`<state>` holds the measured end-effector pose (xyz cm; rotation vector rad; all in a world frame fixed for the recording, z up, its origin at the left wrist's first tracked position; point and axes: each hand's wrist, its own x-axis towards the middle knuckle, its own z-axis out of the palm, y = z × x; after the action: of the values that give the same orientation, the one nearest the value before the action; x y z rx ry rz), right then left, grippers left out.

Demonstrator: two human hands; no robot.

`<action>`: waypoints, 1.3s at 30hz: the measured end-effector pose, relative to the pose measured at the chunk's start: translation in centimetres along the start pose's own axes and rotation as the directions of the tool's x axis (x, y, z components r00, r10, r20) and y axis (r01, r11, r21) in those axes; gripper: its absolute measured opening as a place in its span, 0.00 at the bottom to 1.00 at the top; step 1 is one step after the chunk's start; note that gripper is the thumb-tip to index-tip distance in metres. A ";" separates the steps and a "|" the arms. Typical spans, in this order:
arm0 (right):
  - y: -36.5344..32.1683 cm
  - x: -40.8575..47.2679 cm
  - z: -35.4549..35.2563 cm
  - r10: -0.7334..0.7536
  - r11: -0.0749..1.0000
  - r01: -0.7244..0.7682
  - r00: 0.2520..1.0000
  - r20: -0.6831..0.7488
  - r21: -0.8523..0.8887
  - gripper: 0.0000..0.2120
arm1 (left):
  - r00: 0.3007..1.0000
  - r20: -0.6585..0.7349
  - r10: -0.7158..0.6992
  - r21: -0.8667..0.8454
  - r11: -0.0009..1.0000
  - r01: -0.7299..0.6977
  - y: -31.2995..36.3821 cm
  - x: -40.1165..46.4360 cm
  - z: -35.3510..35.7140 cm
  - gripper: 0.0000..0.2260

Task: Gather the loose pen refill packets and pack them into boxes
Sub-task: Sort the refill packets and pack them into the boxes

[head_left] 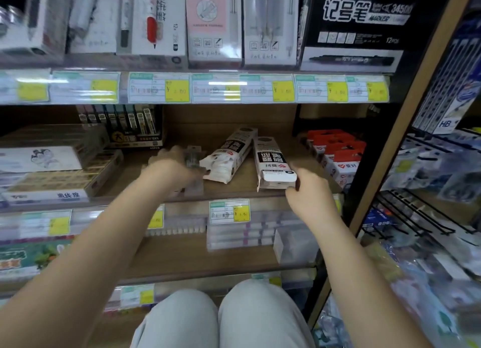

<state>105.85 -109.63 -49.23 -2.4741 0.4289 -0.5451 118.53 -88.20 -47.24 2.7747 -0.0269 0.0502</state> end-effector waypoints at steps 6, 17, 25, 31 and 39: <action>0.2 -0.5 -0.8 -0.023 0.995 0.028 0.999 -0.049 0.097 0.31 | 0.986 0.153 -0.069 0.187 0.982 0.039 -1.9 3.5 2.4 0.43; 0.1 -0.5 -1.6 -0.080 0.954 0.144 0.967 -0.241 0.262 0.28 | 0.999 0.027 0.037 0.192 0.981 -0.042 -2.8 4.0 1.7 0.19; -0.5 -1.0 -1.5 -0.128 0.941 0.197 0.960 -0.251 0.274 0.27 | 0.997 0.071 -0.029 0.053 0.998 0.025 -3.5 4.2 0.3 0.07; -0.9 -1.2 -1.3 -0.150 0.940 0.212 0.960 -0.236 0.266 0.25 | 0.991 0.125 -0.055 0.096 0.994 0.043 -3.7 4.1 -0.6 0.07; -1.2 -1.5 -1.4 -0.159 0.939 0.221 0.959 -0.235 0.264 0.24 | 0.989 0.141 -0.039 0.291 0.957 -0.004 -3.3 3.9 -1.4 0.03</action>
<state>104.15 -108.72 -47.94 -2.1951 0.1725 -0.8904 122.51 -84.66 -46.99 3.0676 -0.0349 -0.1673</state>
